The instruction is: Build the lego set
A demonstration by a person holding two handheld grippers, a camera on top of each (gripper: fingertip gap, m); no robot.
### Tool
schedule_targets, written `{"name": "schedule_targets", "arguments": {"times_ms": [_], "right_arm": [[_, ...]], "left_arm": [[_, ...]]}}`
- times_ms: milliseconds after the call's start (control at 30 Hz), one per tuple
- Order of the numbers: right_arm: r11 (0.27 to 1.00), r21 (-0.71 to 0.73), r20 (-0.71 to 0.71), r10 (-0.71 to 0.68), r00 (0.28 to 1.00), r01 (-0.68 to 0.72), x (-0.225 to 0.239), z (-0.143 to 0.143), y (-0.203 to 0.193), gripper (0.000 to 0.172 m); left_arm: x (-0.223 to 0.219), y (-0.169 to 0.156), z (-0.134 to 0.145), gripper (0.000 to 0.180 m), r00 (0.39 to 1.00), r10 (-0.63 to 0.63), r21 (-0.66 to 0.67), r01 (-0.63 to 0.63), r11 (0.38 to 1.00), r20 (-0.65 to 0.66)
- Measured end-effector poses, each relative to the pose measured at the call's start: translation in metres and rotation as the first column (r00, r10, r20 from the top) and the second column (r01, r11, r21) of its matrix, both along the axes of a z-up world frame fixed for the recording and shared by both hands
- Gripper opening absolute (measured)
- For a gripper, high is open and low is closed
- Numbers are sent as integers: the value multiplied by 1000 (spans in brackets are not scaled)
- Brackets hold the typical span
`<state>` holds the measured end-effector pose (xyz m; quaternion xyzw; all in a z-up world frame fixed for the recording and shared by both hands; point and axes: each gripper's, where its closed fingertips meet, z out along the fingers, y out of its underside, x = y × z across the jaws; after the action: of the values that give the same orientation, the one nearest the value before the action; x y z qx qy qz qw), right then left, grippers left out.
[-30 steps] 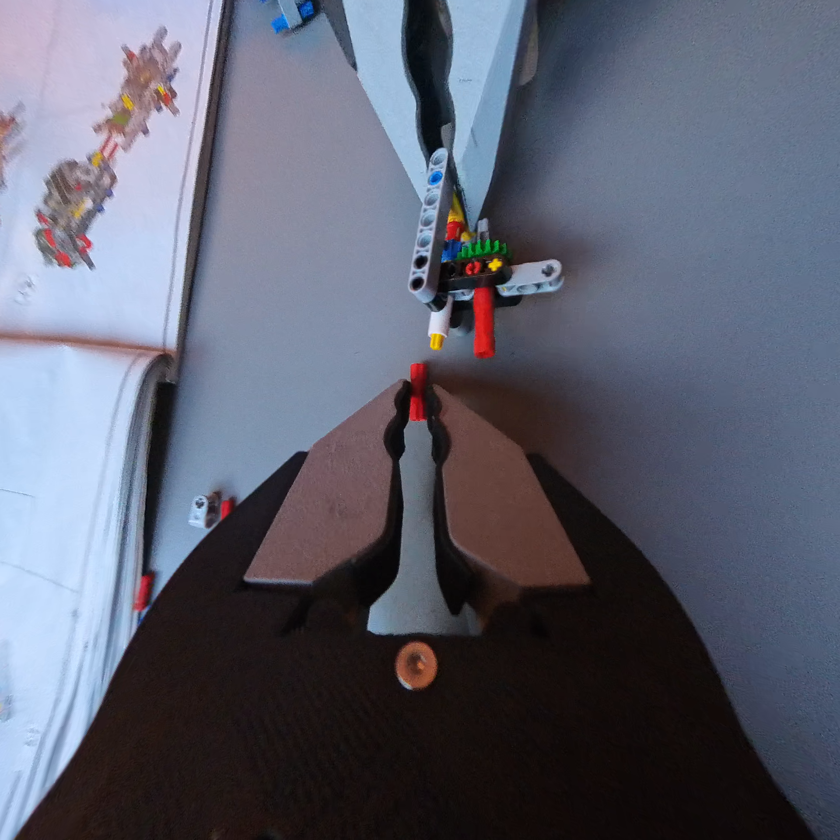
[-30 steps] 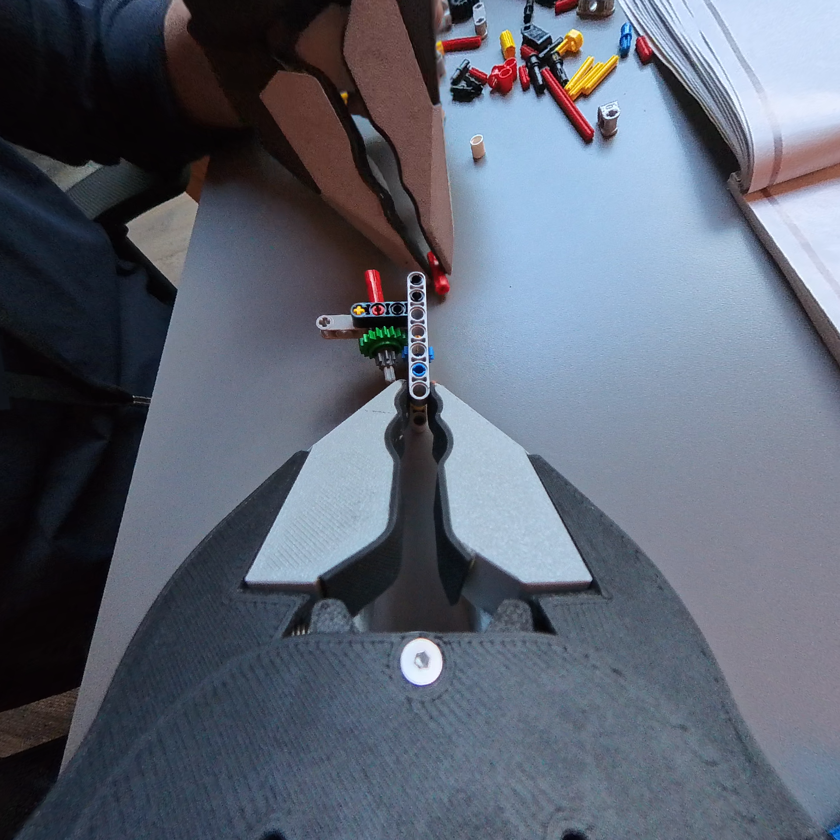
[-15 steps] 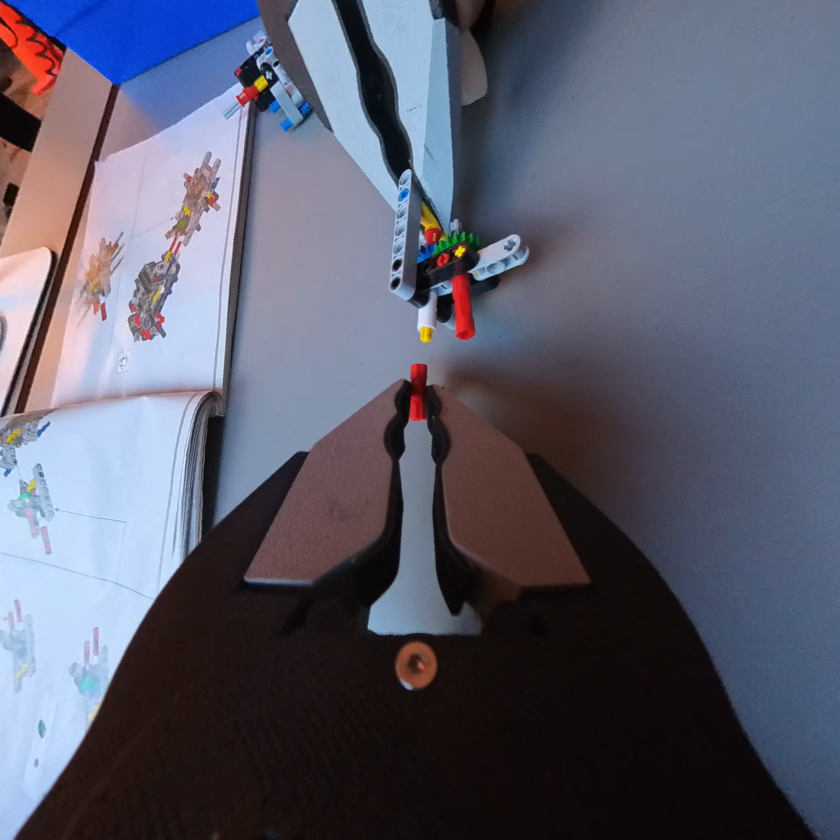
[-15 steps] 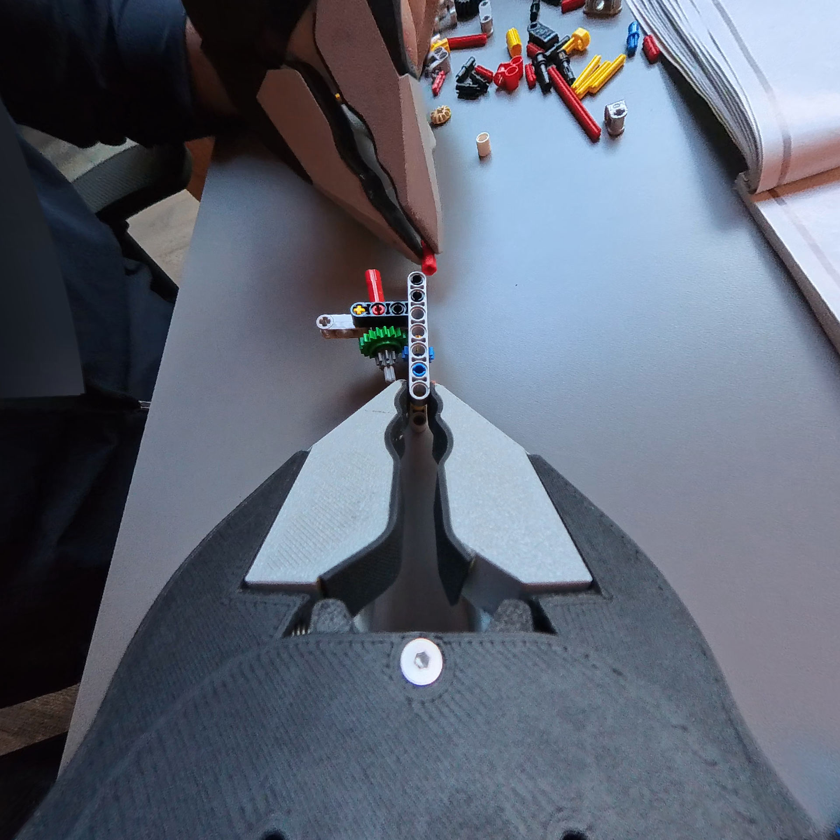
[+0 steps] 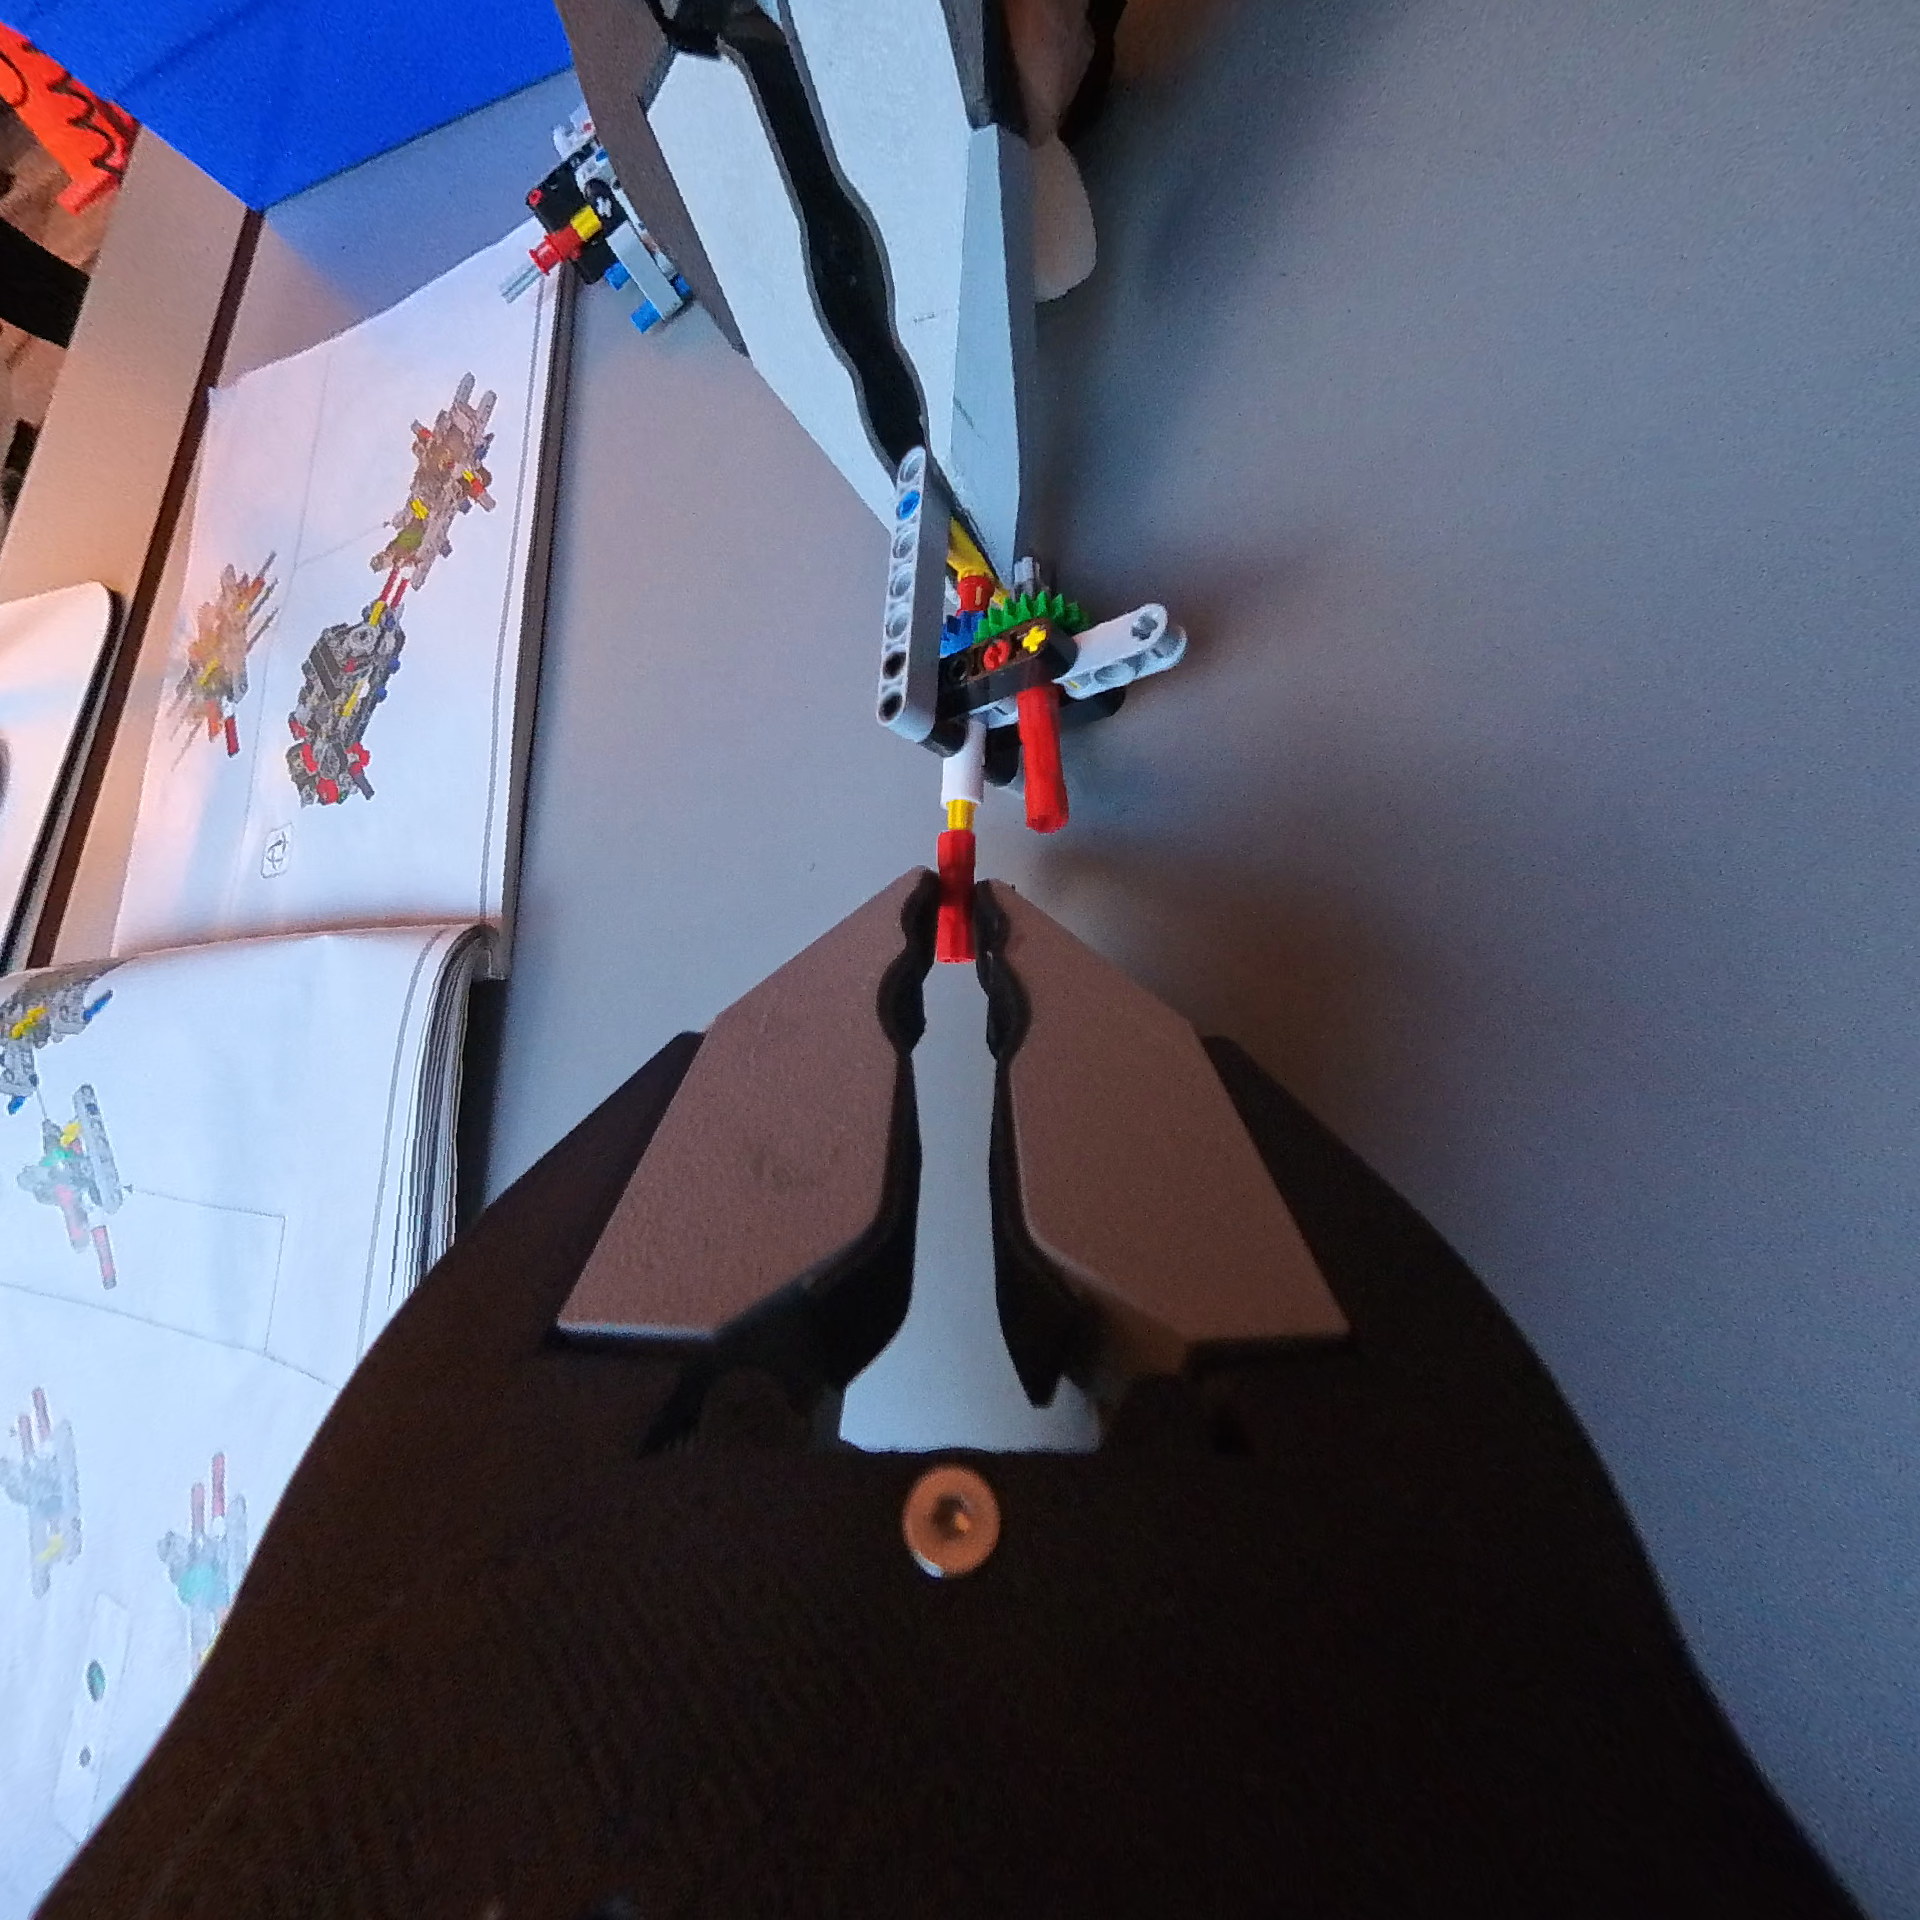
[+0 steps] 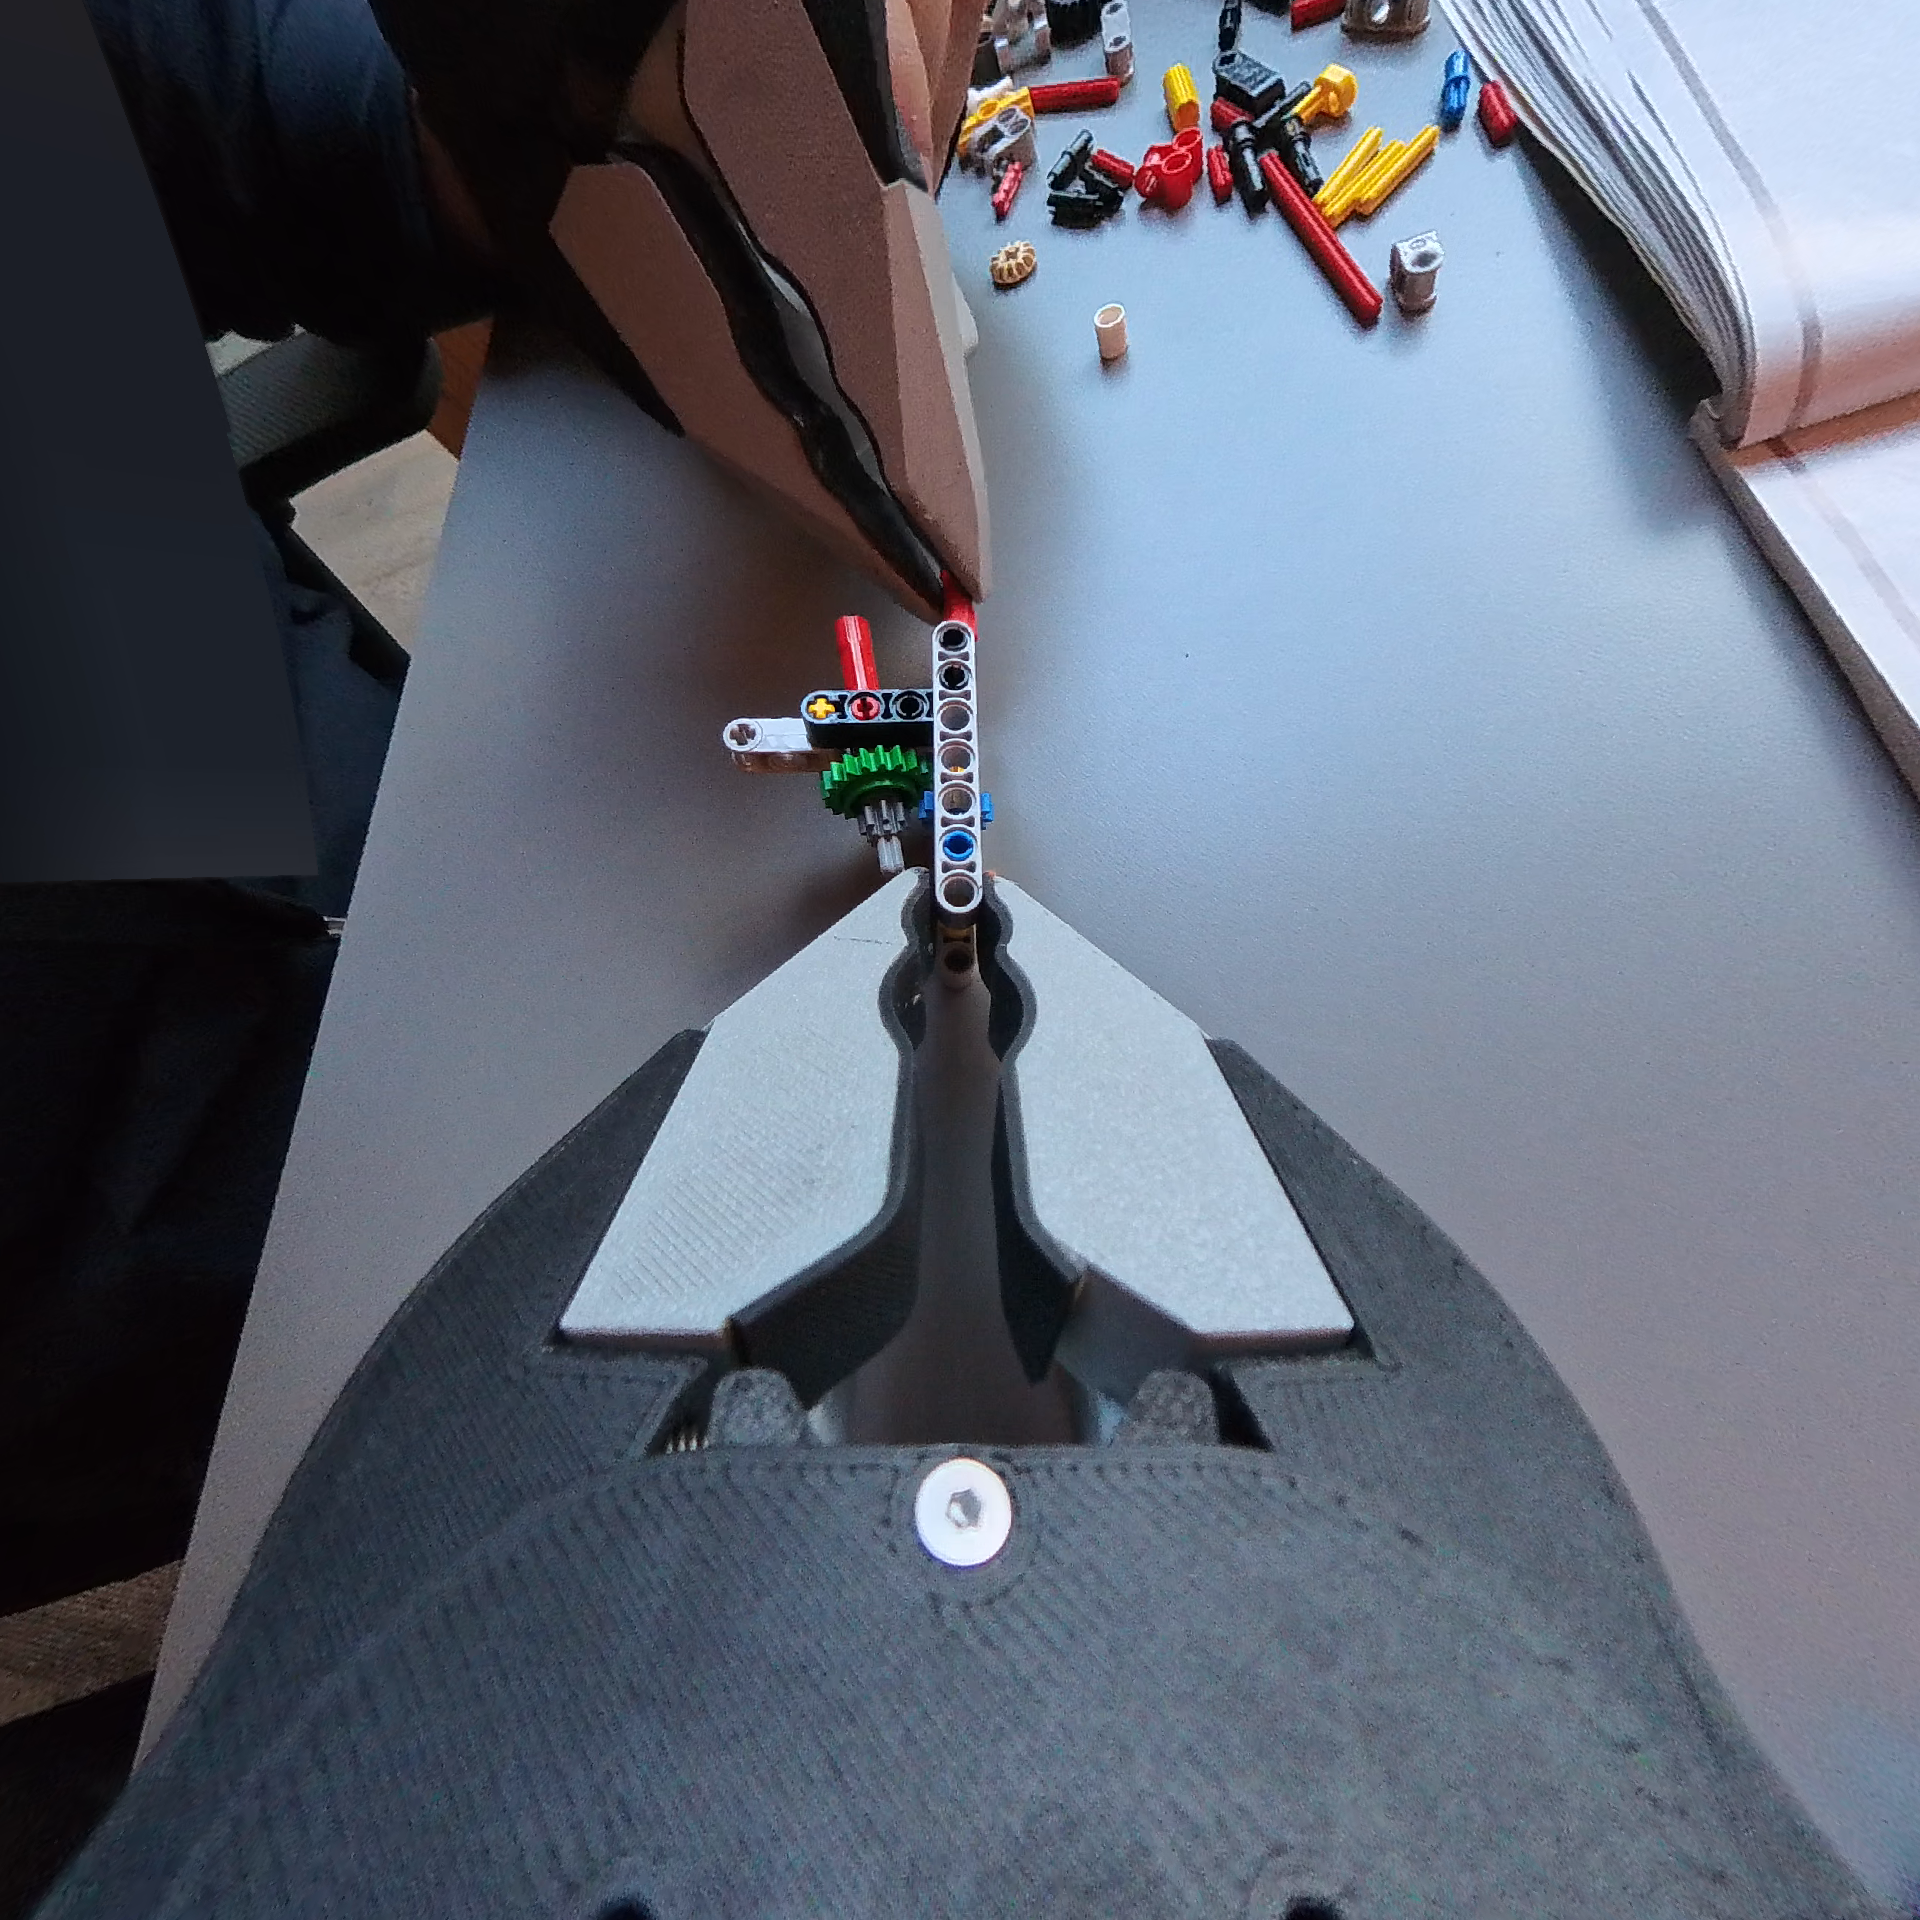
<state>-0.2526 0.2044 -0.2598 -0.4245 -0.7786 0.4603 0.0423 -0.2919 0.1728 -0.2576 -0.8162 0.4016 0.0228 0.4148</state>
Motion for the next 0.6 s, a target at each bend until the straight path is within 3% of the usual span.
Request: {"name": "schedule_targets", "arguments": {"times_ms": [600], "right_arm": [[1000, 1, -1, 5, 1000, -5, 0, 0, -1, 4]], "left_arm": [[-1, -3, -3, 2, 999, 38, -95, -34, 995, 37]]}}
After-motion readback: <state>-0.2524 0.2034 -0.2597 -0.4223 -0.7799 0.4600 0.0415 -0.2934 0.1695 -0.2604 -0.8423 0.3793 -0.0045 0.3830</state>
